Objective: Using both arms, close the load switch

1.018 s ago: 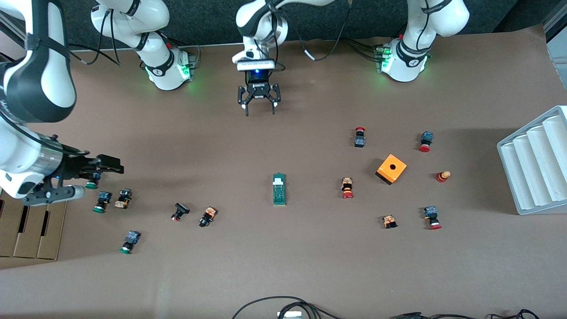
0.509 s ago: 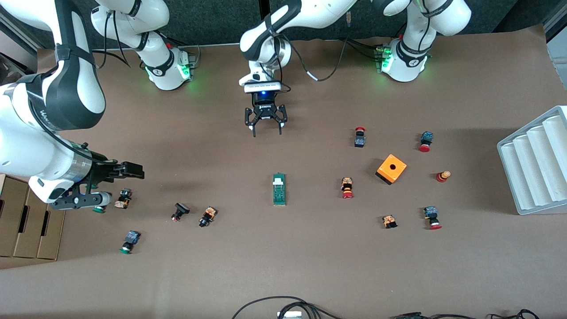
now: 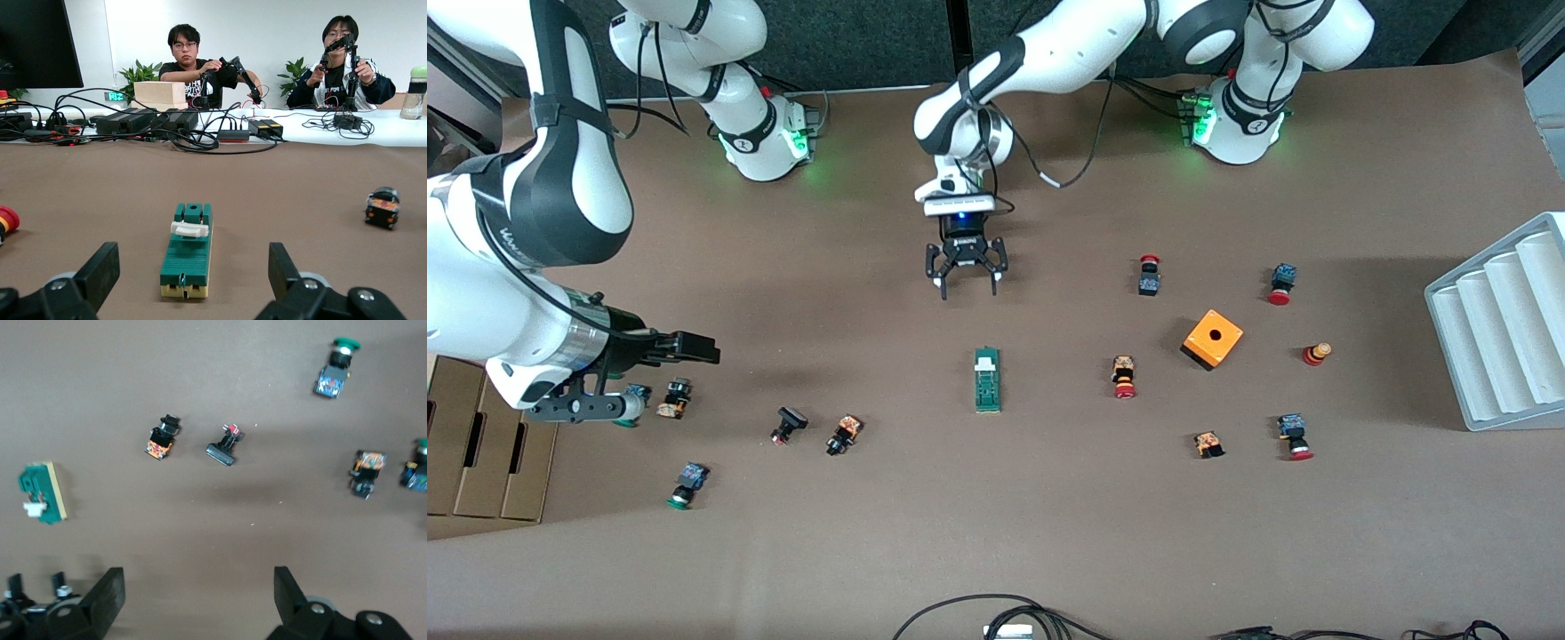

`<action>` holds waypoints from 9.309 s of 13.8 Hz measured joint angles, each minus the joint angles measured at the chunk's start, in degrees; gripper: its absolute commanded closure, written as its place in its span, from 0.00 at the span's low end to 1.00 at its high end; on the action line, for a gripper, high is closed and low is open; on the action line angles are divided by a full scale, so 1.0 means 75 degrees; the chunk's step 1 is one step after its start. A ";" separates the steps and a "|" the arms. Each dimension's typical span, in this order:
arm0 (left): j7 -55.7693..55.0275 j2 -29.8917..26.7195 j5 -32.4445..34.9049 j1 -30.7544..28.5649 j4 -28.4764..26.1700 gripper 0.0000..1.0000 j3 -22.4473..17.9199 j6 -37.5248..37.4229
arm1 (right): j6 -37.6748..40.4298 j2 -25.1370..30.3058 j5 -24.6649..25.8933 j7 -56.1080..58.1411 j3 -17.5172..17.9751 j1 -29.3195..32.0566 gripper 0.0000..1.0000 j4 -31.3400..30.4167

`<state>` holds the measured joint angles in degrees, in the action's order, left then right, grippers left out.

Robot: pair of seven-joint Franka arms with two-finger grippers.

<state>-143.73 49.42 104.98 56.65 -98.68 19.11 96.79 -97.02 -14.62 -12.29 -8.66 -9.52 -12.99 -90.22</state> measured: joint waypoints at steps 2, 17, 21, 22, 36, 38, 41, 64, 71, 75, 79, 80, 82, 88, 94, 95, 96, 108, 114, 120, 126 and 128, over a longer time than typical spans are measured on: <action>-0.0108 0.0300 0.0315 -0.0164 0.0152 0.02 -0.0012 -0.0007 | -0.0014 -0.0039 -0.0318 -0.0919 0.0016 -0.0130 0.01 0.0001; -0.0674 0.1624 0.0973 -0.0374 0.1461 0.02 -0.0001 -0.0237 | -0.3915 -0.1929 -0.2572 -0.9986 -0.1588 -0.4879 0.01 0.0080; -0.0723 0.1647 0.1040 -0.0383 0.1478 0.01 -0.0012 -0.0254 | -0.4802 -0.2573 -0.2578 -1.1168 -0.1612 -0.5541 0.07 0.0104; -0.0723 0.1673 0.1174 -0.0410 0.1475 0.01 -0.0021 -0.0262 | -0.4880 -0.2692 -0.2588 -1.1326 -0.1615 -0.5639 0.10 0.0101; -0.0672 0.1897 0.1832 -0.0636 0.1284 0.01 -0.0060 -0.0431 | -0.5141 -0.3043 -0.2682 -1.1772 -0.1663 -0.6166 0.15 -0.0387; -0.0674 0.1898 0.1868 -0.0727 0.1276 0.01 -0.0060 -0.0431 | -0.5313 -0.3168 -0.2682 -1.1712 -0.1664 -0.6168 0.16 -0.0397; -0.0717 0.1898 0.2052 -0.0862 0.1251 0.07 -0.0060 -0.0431 | -0.5499 -0.3351 -0.2682 -1.1674 -0.1664 -0.6171 0.19 -0.0398; -0.0793 0.1965 0.2128 -0.0986 0.1332 0.43 0.0085 -0.0413 | -0.6075 -0.3626 -0.2682 -1.1177 -0.1729 -0.6367 0.60 -0.0712; -0.0793 0.1968 0.2131 -0.0987 0.1333 0.49 0.0086 -0.0416 | -0.6049 -0.3570 -0.2683 -1.1139 -0.1730 -0.6373 0.71 -0.0742; -0.0793 0.1972 0.2121 -0.0991 0.1333 0.49 0.0093 -0.0432 | -0.6028 -0.3493 -0.2683 -1.1105 -0.1747 -0.6371 0.77 -0.0775; -0.0793 0.1974 0.2124 -0.0991 0.1334 0.48 0.0094 -0.0432 | -0.6018 -0.3389 -0.2687 -1.1101 -0.1773 -0.6357 0.84 -0.0796; -0.0793 0.1974 0.2124 -0.0992 0.1334 0.48 0.0094 -0.0432 | -0.6026 -0.3357 -0.2687 -1.1101 -0.1786 -0.6355 0.84 -0.0794; -0.0793 0.1975 0.2125 -0.0992 0.1334 0.48 0.0095 -0.0433 | -0.6030 -0.3336 -0.2692 -1.1096 -0.1801 -0.6342 0.85 -0.0792; -0.0794 0.1977 0.2161 -0.0992 0.1330 0.48 0.0094 -0.0433 | -0.6033 -0.3322 -0.2793 -1.1096 -0.1801 -0.6223 0.85 -0.0725; -0.0794 0.1977 0.2180 -0.0993 0.1326 0.47 0.0094 -0.0433 | -0.6051 -0.3363 -0.2801 -1.1096 -0.1796 -0.6093 0.85 -0.0595; -0.0794 0.1977 0.2181 -0.0993 0.1326 0.47 0.0094 -0.0433 | -0.6051 -0.3382 -0.2801 -1.1097 -0.1795 -0.6080 0.85 -0.0564; -0.0794 0.1977 0.2181 -0.0993 0.1326 0.47 0.0094 -0.0433 | -0.6051 -0.3406 -0.2801 -1.1102 -0.1795 -0.6068 0.85 -0.0526; -0.0800 0.1977 0.2182 -0.0994 0.1326 0.47 0.0095 -0.0433 | -0.6017 -0.3632 -0.2900 -1.1137 -0.1771 -0.5901 0.85 -0.0182; -0.0829 0.1977 0.2182 -0.0995 0.1324 0.47 0.0095 -0.0435 | -0.5996 -0.3751 -0.2903 -1.1180 -0.1757 -0.5816 0.84 -0.0012; -0.0842 0.1977 0.2183 -0.0995 0.1322 0.47 0.0095 -0.0438 | -0.5997 -0.3963 -0.2905 -1.1219 -0.1758 -0.5710 0.84 0.0258; -0.0862 0.1977 0.2183 -0.0999 0.1320 0.47 0.0098 -0.0438 | -0.6232 -0.4590 -0.2904 -1.1121 -0.1789 -0.5538 0.84 0.0639; -0.0866 0.1976 0.2183 -0.1001 0.1319 0.47 0.0100 -0.0438 | -0.6231 -0.4621 -0.2904 -1.1122 -0.1789 -0.5541 0.82 0.0686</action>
<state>-150.23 64.24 121.35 49.14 -88.78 19.86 93.50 -143.76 -49.28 -34.07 -92.07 -22.94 -54.55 -85.08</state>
